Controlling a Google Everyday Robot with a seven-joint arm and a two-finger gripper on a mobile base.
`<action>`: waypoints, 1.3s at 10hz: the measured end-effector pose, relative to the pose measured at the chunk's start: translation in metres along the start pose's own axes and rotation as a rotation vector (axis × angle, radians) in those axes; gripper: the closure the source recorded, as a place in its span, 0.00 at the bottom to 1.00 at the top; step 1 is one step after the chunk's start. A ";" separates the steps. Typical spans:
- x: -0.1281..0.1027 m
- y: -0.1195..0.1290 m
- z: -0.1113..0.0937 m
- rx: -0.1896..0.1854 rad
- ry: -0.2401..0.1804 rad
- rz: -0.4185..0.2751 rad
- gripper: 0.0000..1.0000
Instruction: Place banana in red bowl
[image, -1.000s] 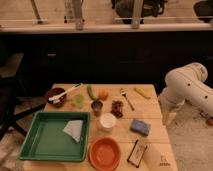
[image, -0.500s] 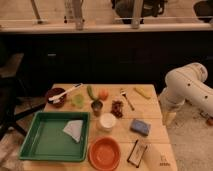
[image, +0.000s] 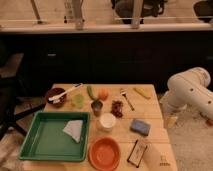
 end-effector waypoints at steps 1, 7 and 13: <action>0.001 -0.002 0.001 0.004 -0.021 0.024 0.20; -0.026 -0.086 0.011 0.019 -0.108 0.092 0.20; -0.045 -0.141 0.042 0.052 -0.111 0.374 0.20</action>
